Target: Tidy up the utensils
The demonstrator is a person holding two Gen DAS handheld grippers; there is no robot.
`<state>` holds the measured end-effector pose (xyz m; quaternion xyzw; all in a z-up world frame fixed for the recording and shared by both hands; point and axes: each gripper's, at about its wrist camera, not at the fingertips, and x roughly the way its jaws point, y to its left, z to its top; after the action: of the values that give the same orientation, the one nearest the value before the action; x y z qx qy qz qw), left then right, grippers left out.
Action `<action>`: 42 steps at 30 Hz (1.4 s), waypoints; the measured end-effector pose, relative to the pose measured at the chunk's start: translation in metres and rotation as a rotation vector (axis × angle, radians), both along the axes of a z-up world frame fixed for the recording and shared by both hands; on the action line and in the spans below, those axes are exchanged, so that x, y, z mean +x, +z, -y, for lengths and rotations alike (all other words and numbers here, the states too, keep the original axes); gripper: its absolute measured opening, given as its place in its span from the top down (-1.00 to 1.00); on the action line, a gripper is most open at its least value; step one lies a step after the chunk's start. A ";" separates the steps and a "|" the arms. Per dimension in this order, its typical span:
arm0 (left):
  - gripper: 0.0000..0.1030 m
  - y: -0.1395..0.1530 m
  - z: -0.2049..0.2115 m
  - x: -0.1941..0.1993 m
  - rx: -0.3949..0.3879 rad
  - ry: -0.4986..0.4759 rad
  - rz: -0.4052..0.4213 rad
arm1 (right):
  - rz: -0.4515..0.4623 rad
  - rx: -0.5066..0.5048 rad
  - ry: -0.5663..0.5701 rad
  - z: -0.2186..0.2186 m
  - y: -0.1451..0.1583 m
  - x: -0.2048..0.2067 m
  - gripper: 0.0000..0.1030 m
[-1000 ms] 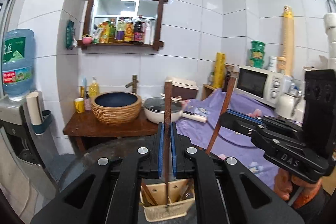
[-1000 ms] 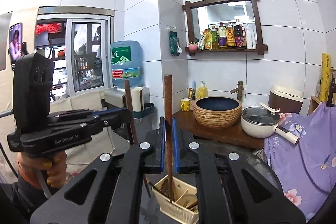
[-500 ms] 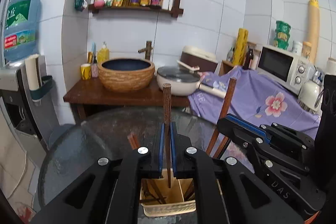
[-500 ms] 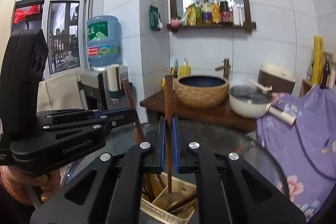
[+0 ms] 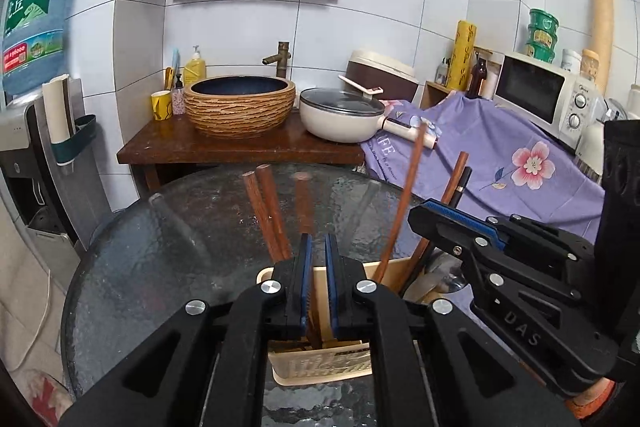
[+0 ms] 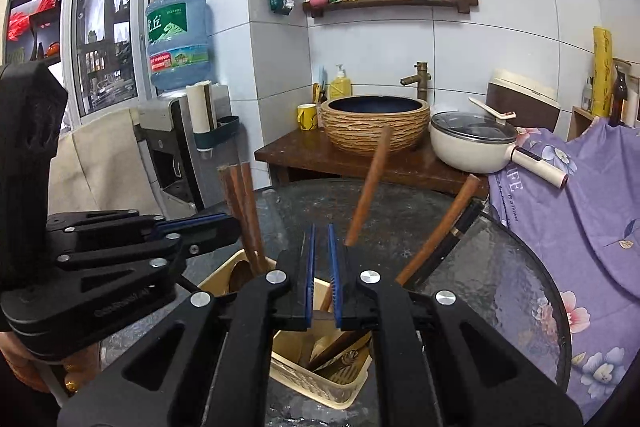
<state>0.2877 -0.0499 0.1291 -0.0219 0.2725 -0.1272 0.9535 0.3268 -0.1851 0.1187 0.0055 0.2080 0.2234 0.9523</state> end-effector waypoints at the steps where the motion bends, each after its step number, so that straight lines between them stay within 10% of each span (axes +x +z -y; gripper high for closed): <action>1: 0.70 0.002 0.000 -0.002 -0.001 -0.004 0.005 | 0.003 0.002 -0.001 0.001 0.001 -0.001 0.82; 5: 0.26 0.009 -0.005 -0.019 -0.029 -0.005 0.042 | 0.045 0.029 -0.017 0.009 0.007 -0.016 0.03; 13: -0.87 0.009 -0.022 -0.098 -0.024 0.083 0.226 | 0.159 0.044 -0.073 0.025 0.009 -0.085 -0.54; 16: -0.88 -0.008 -0.028 -0.130 0.000 0.113 0.262 | 0.222 0.024 -0.103 0.030 -0.002 -0.119 -0.84; 27: -0.88 -0.082 -0.042 -0.214 -0.020 0.160 0.208 | 0.243 0.015 -0.151 0.043 -0.079 -0.232 -0.89; 42: -0.88 -0.097 -0.022 -0.263 -0.005 0.153 0.194 | 0.207 0.010 -0.148 0.055 -0.103 -0.294 -0.89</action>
<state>0.0250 -0.0278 0.0319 -0.0326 0.1762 -0.0563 0.9822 0.0330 -0.2397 0.0156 0.0027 0.1064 0.1530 0.9825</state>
